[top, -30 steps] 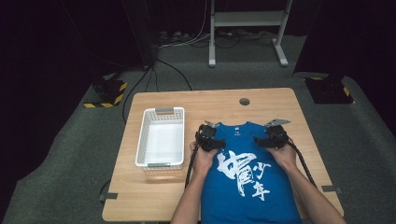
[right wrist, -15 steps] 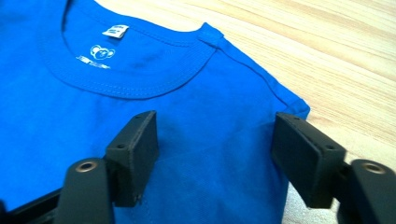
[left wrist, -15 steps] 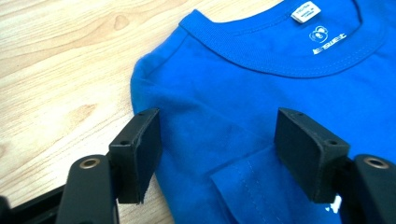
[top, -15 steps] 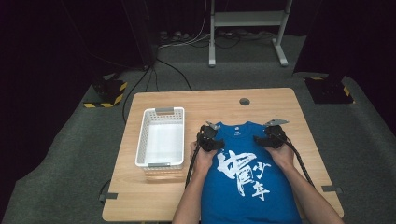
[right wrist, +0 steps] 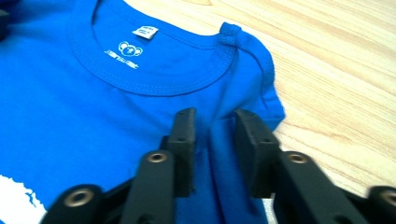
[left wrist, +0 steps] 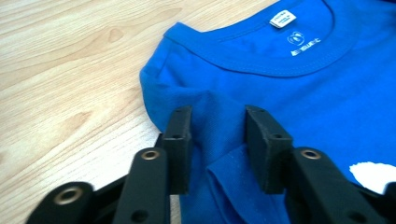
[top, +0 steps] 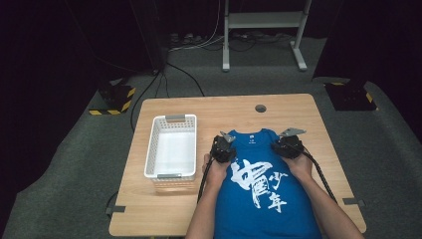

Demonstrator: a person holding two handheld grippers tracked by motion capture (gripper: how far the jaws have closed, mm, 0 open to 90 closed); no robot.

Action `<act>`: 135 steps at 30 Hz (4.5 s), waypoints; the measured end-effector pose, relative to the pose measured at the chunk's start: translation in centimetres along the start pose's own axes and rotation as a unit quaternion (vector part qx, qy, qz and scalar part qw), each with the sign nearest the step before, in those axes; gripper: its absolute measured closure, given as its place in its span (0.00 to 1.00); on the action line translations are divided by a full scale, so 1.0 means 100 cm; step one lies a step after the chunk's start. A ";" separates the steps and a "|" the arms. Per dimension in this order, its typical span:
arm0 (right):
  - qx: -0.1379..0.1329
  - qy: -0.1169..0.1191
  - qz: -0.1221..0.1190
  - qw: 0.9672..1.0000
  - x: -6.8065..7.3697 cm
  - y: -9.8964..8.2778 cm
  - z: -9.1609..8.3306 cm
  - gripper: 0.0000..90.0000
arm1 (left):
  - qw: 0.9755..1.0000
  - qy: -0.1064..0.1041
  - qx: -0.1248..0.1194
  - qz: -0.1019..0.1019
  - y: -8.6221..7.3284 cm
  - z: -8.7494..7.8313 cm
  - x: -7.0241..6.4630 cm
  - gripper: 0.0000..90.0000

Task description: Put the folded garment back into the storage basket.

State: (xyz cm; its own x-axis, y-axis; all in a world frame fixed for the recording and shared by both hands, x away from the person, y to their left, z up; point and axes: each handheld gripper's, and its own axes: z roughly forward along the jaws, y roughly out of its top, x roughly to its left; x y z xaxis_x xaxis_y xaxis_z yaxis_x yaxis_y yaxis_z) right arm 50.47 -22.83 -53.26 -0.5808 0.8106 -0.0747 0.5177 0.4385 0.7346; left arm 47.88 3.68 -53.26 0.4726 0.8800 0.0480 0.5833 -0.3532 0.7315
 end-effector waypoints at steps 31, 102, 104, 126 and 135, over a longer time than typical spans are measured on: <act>0.010 0.023 -0.009 1.000 -0.007 0.014 -0.020 0.93 | 0.996 -0.079 0.008 -0.050 0.019 -0.011 0.010 0.92; -0.027 0.024 -0.060 0.998 0.034 -0.037 -0.039 0.92 | 0.998 -0.047 -0.029 -0.035 -0.039 -0.038 -0.019 0.90; -0.033 0.022 -0.061 0.997 0.033 -0.038 -0.038 0.91 | 0.998 -0.041 -0.039 -0.033 -0.040 -0.036 -0.020 0.90; -0.048 0.024 0.004 0.999 0.017 -0.016 -0.037 0.52 | 0.996 -0.063 -0.020 -0.054 -0.016 -0.035 -0.017 0.33; -0.031 0.030 0.038 0.998 0.010 -0.003 -0.027 0.52 | 0.997 -0.033 0.003 -0.076 -0.003 -0.026 -0.001 0.33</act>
State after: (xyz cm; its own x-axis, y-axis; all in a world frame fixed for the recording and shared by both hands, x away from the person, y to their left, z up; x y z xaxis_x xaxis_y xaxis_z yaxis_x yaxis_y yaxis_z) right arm 48.02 -23.21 -51.75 -0.5782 0.8156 0.0225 0.5235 0.3498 0.7769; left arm 45.96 4.47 -51.71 0.4204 0.9008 -0.1087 0.6553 -0.2185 0.7231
